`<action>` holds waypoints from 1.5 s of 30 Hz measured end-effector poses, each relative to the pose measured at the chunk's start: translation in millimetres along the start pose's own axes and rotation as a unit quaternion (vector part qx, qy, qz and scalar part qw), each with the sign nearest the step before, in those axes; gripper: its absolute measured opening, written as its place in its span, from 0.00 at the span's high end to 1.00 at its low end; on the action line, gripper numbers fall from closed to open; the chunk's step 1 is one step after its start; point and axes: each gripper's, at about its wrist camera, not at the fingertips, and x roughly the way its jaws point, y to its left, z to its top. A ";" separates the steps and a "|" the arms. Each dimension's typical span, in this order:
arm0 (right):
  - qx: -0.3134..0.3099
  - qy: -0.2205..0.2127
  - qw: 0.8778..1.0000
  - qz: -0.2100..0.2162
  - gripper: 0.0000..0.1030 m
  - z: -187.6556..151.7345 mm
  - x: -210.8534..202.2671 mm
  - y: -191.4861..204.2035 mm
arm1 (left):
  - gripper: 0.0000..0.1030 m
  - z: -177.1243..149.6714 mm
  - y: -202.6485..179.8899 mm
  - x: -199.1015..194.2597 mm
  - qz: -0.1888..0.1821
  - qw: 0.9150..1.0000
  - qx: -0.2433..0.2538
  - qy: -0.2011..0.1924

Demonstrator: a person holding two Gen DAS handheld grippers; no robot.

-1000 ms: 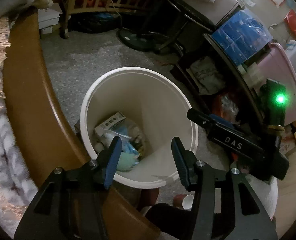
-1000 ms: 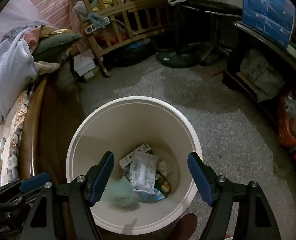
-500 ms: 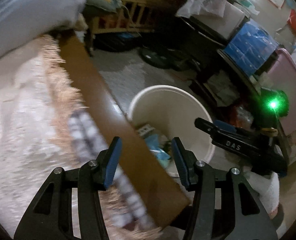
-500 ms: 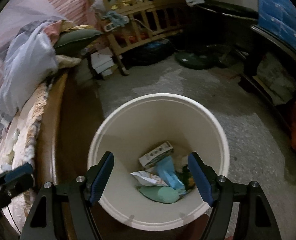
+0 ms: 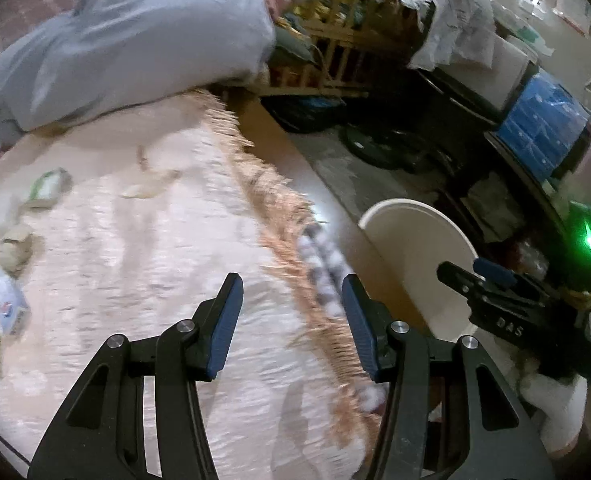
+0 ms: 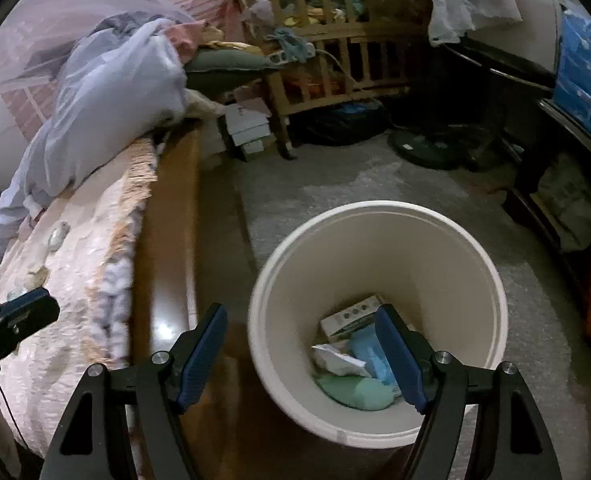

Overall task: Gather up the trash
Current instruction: 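Move both open tools back over the trash on the bed, then grasp the beige crumpled tissue with the right tool while the left tool grasps a clear plastic wrapper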

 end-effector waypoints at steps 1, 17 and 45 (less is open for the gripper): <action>-0.006 -0.001 1.000 0.001 0.28 -1.0 -1.6 7.3 | 0.52 -1.3 4.1 -2.8 0.004 1.000 -0.002 -0.002; -0.084 -0.006 0.994 0.069 0.28 -2.7 -14.7 124.9 | 0.52 -37.1 113.1 -51.5 0.088 0.994 -0.063 -0.011; -0.197 0.085 0.953 0.212 0.28 -5.9 71.2 346.3 | 0.52 -76.8 330.7 -80.7 0.147 0.963 -0.221 0.037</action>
